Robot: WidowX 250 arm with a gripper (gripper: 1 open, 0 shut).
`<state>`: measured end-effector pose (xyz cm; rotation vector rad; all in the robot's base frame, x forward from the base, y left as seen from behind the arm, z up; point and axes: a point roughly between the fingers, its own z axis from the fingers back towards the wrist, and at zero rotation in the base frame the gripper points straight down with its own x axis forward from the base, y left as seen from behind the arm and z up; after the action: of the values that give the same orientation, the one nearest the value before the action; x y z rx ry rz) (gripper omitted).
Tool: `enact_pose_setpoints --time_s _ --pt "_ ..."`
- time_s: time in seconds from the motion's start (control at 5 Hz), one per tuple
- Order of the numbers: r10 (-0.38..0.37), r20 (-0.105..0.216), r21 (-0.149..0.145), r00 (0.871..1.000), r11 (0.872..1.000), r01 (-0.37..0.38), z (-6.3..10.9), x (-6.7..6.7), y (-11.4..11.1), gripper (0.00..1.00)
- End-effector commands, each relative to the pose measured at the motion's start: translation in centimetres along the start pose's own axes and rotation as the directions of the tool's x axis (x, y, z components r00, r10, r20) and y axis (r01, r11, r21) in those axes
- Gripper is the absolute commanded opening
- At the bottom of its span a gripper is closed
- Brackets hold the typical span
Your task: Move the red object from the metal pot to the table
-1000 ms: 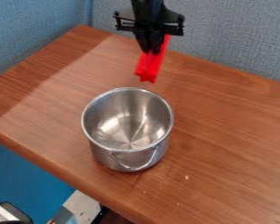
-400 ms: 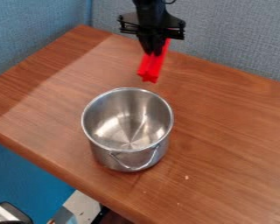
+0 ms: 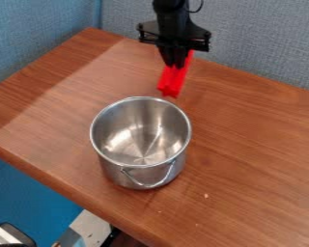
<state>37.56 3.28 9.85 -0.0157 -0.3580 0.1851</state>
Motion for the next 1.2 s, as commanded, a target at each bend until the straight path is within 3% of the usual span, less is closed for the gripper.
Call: enact_pose_setpoints --time_s 0.0,0.2,0.4,0.6,0.8,1.0 --pt "-0.021 0.069 -0.059 0.997 0.998 0.025 4.4 0.2 -1.5 0.00" --pt "-0.045 0.076 -0.114 0.996 0.992 0.054 6.8 -1.3 -3.3 0.00" --pt "-0.130 0.086 -0.151 0.988 0.978 0.142 8.3 -4.0 -6.8 0.00" --pt "-0.182 0.061 -0.161 0.981 0.969 0.189 8.1 -6.9 -9.3 0.00" --pt "-0.218 0.037 -0.160 0.975 0.962 0.221 7.1 -9.4 -10.3 0.00" --pt "-0.255 0.001 -0.149 0.967 0.956 0.253 4.8 -11.3 -10.8 0.00"
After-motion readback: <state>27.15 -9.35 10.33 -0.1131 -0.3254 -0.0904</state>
